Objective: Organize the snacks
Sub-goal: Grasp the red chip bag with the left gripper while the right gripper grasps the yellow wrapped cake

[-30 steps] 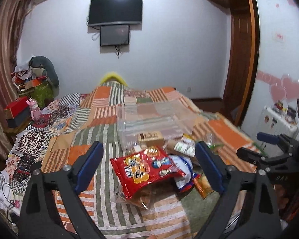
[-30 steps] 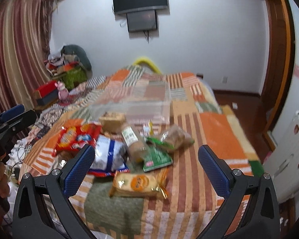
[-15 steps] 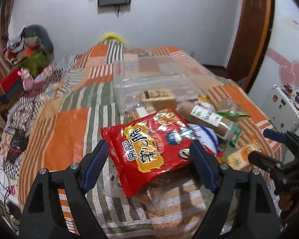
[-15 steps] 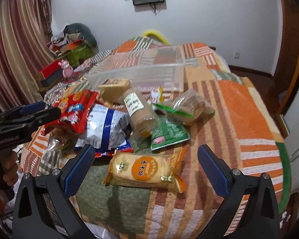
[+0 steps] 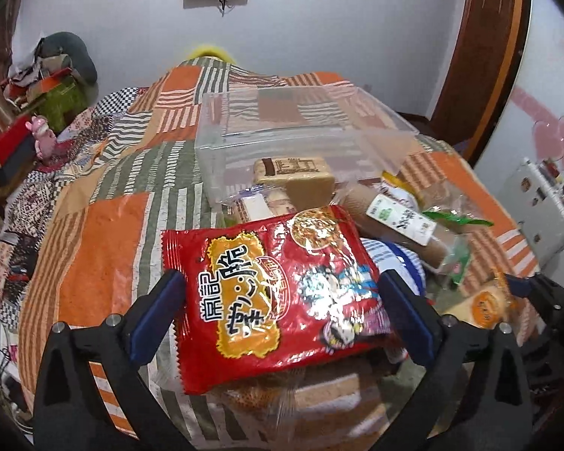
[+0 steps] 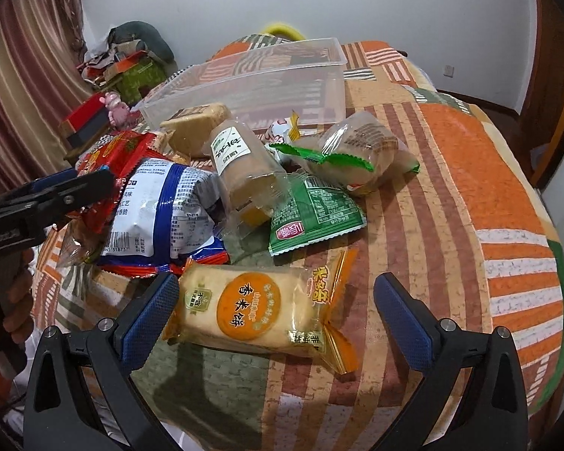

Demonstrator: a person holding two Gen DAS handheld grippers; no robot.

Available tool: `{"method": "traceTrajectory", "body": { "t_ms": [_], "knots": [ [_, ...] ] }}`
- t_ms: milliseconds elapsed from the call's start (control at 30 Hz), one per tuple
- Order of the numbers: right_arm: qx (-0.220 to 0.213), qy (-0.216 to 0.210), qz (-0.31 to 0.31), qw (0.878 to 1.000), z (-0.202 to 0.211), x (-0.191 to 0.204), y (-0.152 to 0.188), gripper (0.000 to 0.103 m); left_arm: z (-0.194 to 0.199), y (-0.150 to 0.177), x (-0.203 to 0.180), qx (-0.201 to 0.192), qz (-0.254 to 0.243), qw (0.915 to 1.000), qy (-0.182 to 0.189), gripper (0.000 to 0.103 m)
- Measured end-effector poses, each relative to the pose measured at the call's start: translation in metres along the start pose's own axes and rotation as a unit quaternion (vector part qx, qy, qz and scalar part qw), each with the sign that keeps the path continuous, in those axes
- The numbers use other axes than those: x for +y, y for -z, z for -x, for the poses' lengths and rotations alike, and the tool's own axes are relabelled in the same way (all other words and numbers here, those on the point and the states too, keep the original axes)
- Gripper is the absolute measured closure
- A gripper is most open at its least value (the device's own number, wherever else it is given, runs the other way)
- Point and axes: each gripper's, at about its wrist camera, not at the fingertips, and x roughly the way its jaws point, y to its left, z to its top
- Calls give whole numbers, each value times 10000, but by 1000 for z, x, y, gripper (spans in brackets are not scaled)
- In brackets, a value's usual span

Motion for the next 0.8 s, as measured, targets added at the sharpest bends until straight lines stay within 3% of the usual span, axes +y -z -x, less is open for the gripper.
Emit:
{"method": "traceTrajectory", "body": {
  "t_ms": [200,533,700,800],
  "knots": [
    [4,-30,125,9999,-1,0,1,1,-8,-1,1,-53,-27,9999,-108,0],
    [-35,-250,192,9995,0,2,-1,26,-1,3,8,-18,29,9997,-242,0],
    [-44,-429,216,9988,1,4,-2,43,-25,8,10,451,65,9989,-80,0],
    [-35,-548,139,9984,1,1,-3,50,-24,9,15,324,231,9992,-27,0]
  ]
}}
